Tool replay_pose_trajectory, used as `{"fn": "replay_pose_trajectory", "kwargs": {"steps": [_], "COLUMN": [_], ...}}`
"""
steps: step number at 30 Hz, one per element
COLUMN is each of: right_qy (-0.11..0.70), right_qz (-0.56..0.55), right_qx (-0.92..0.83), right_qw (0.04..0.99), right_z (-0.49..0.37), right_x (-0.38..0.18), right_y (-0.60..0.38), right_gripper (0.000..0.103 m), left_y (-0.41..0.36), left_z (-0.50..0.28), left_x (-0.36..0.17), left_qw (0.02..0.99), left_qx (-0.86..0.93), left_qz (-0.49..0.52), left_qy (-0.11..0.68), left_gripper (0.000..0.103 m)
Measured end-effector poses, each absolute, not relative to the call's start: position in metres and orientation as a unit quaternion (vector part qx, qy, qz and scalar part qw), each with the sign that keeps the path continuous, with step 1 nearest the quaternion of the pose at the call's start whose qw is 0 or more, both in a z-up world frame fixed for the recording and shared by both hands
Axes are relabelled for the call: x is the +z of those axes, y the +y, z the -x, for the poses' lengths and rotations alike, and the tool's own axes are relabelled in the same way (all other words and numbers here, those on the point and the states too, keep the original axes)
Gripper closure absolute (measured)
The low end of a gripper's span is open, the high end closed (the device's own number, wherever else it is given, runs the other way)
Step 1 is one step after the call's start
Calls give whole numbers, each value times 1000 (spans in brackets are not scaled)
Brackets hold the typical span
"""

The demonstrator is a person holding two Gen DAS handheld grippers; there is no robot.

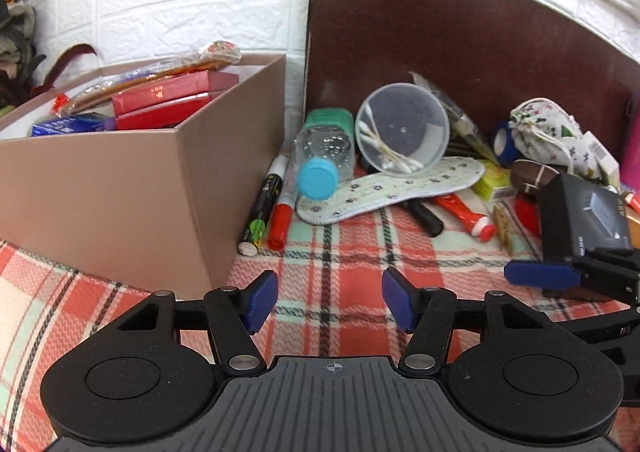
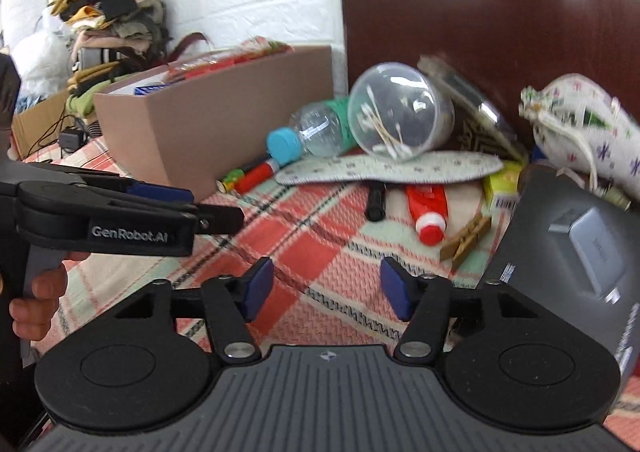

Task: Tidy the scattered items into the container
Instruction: 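Move both tools back over the clutter toward the insole and red tube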

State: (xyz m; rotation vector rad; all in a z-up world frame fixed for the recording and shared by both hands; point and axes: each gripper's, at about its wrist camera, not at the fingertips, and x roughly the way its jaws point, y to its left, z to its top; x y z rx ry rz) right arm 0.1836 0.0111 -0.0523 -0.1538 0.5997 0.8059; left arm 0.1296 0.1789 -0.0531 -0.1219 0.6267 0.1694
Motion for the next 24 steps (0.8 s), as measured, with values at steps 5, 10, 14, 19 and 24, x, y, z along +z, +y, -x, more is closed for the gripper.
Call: {"fn": "replay_pose_trajectory", "kwargs": {"steps": [5,10,14,19,24], "right_qy": [273,280,283,292,290], "right_qz": [90,78,73,83,77], "right_qx": [389,388,380,369,372], "right_qw": [875,875,877,879,878], "right_z": [-190,-202,-211,-219,-220], "right_x": [-57,-61,-66,-71,-72], "right_y": [21,30,37,47,43], "right_gripper": [47,47,48,48,49], "left_y": [182,187,187,183,184], "left_z": [-141,-156,-166,-164,-168], "left_x": [-57,-62,-66,-69,-71], "left_qw": [948,948,948,951,952], "left_qx": [88,92,99,91,80], "left_qz": [50,52,40,27,21], "left_qy": [303,299,299,293,293], "left_gripper": [37,40,43,47,50]}}
